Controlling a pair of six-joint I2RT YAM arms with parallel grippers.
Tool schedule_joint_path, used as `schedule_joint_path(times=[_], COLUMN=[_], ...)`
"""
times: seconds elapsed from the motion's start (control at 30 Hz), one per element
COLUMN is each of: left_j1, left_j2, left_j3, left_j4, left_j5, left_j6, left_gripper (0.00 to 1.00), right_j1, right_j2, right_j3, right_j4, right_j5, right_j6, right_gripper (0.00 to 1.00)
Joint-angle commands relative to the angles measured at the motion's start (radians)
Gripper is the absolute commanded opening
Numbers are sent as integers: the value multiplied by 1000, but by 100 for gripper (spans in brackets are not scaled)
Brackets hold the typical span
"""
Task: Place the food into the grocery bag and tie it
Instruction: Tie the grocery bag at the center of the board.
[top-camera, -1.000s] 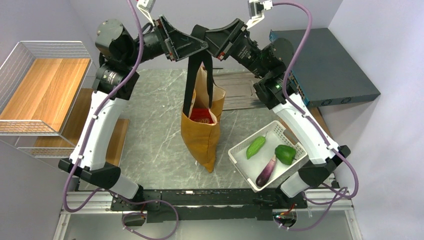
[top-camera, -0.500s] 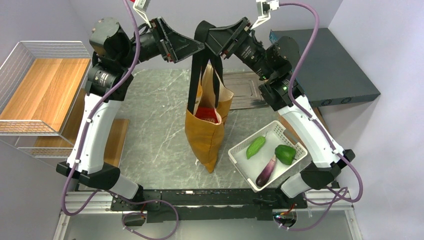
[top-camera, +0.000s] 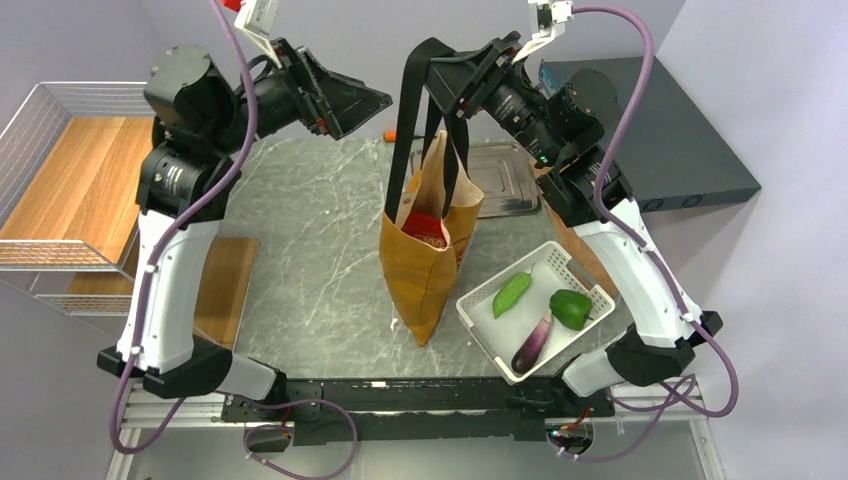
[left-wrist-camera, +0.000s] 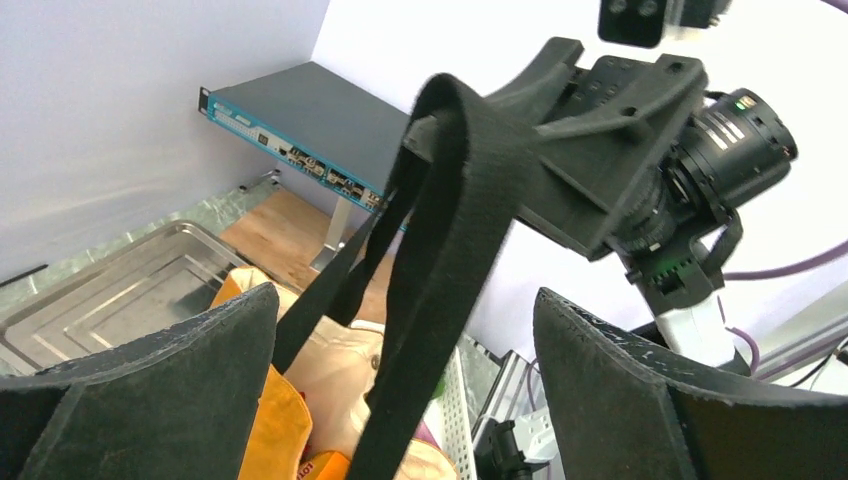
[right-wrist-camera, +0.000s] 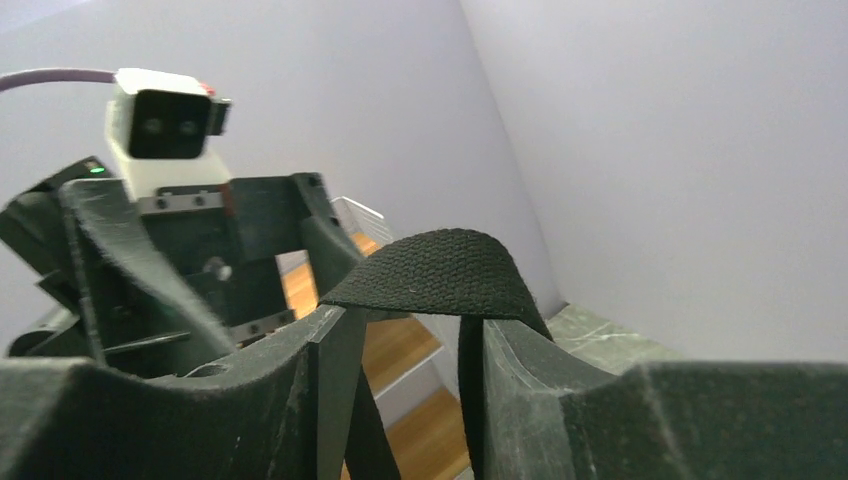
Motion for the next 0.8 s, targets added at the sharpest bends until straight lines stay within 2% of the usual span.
schedule_joint_path(times=[0.0, 0.13, 0.23, 0.37, 0.53, 0.77], left_j1=[-23, -108, -224, -394, -499, -643], left_j2=[-95, -179, -209, -207, -180, -165], left_j3=[-4, -173, -268, -348, -410, -563], left_j4=[-28, 26, 66, 117, 208, 473], left_j5=[2, -34, -128, -289, -407, -532], left_j6=[82, 102, 129, 189, 231, 392], left_gripper=[98, 98, 96, 95, 91, 90], right_j1=[-2, -2, -2, -2, -2, -3], right_j2=[-58, -34, -11, 6, 23, 16], right_j3=[123, 165, 203, 223, 257, 265], right_j4=[151, 124, 104, 72, 48, 31], right_j5=[42, 54, 67, 73, 69, 75], right_j6=[-99, -119, -136, -148, -154, -178], right_gripper=[46, 47, 48, 50, 51, 52])
